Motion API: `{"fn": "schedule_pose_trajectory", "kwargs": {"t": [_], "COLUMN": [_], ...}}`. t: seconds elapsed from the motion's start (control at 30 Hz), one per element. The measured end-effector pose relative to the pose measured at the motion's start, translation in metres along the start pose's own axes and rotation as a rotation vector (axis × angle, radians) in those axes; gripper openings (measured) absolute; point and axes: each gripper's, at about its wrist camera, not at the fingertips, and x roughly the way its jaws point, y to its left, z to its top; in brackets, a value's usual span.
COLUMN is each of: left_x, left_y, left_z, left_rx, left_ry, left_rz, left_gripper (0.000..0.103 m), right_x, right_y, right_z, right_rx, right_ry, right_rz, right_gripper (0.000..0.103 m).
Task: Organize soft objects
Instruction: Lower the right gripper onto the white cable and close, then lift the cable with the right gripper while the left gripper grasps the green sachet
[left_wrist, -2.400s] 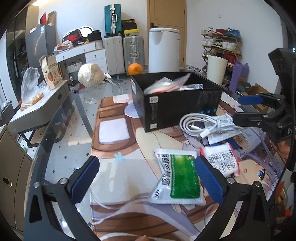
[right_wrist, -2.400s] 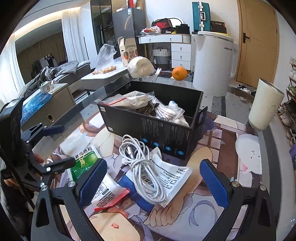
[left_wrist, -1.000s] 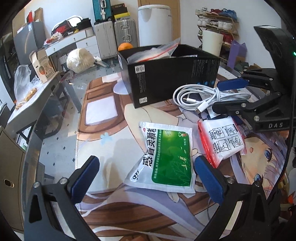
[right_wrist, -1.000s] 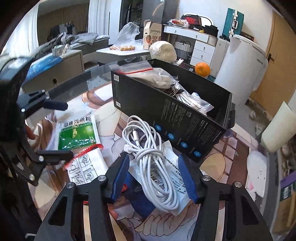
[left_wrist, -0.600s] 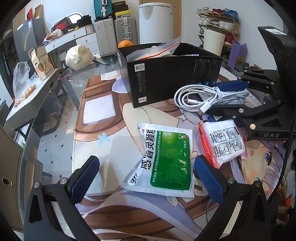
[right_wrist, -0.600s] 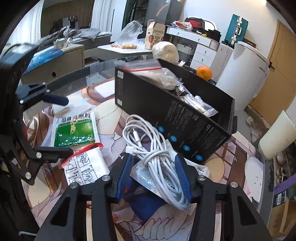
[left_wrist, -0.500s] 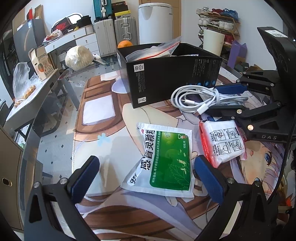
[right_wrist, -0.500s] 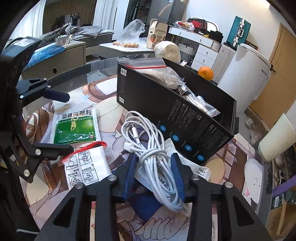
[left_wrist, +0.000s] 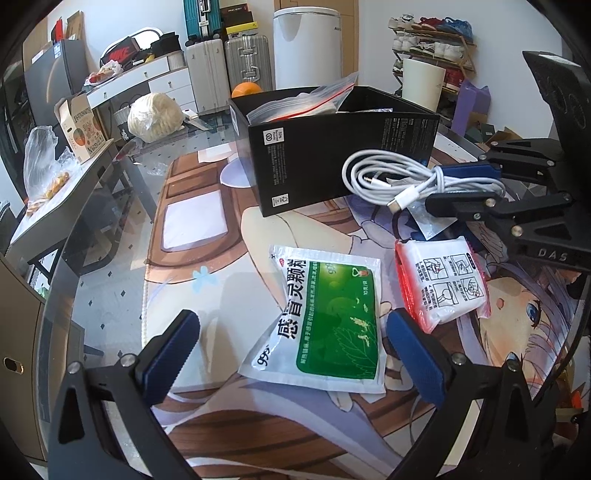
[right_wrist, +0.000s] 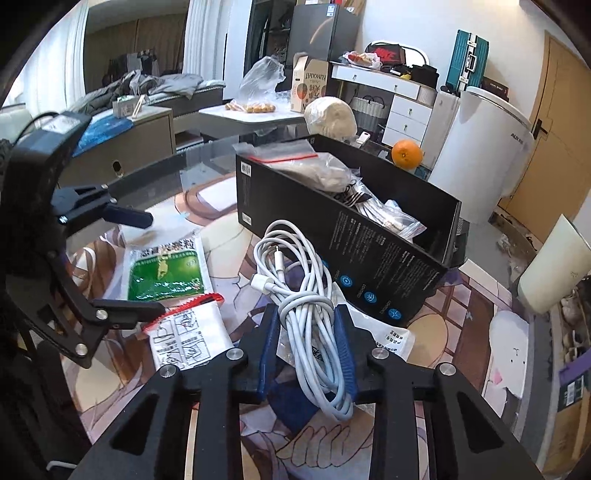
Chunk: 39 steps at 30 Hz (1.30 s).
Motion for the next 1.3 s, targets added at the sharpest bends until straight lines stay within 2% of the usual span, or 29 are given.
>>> {"fn": "schedule_pose_trajectory", "kwargs": {"t": [0.13, 0.23, 0.3, 0.37, 0.67, 0.93, 1.3], "left_x": [-0.001, -0.002, -0.004, -0.005, -0.008, -0.011, -0.033], "left_y": [-0.001, -0.002, -0.006, -0.009, -0.014, -0.006, 0.006], "left_z": [0.0, -0.001, -0.001, -0.001, -0.003, -0.003, 0.007], "left_rx": [0.009, 0.006, 0.015, 0.026, 0.024, -0.016, -0.089], "left_ry": [-0.009, -0.019, -0.036, -0.049, -0.071, -0.095, -0.19], "left_rz": [-0.022, -0.054, -0.06, -0.068, -0.066, -0.072, -0.109], "left_gripper": [0.087, 0.07, 0.055, 0.049, 0.041, 0.041, 0.041], "right_x": [-0.003, -0.005, -0.005, -0.006, -0.011, -0.024, -0.046], "right_y": [-0.001, -0.002, -0.002, -0.002, 0.001, 0.0, -0.012], "right_z": [0.0, -0.001, -0.001, -0.001, -0.001, -0.005, -0.011], "right_rx": [0.005, 0.007, 0.006, 0.006, -0.003, 0.012, 0.061], "right_ry": [-0.013, -0.017, -0.019, -0.022, -0.04, -0.073, -0.126], "right_rz": [0.01, 0.016, 0.016, 0.019, 0.021, 0.029, 0.045], "right_gripper": [0.03, 0.03, 0.03, 0.03, 0.03, 0.03, 0.03]}}
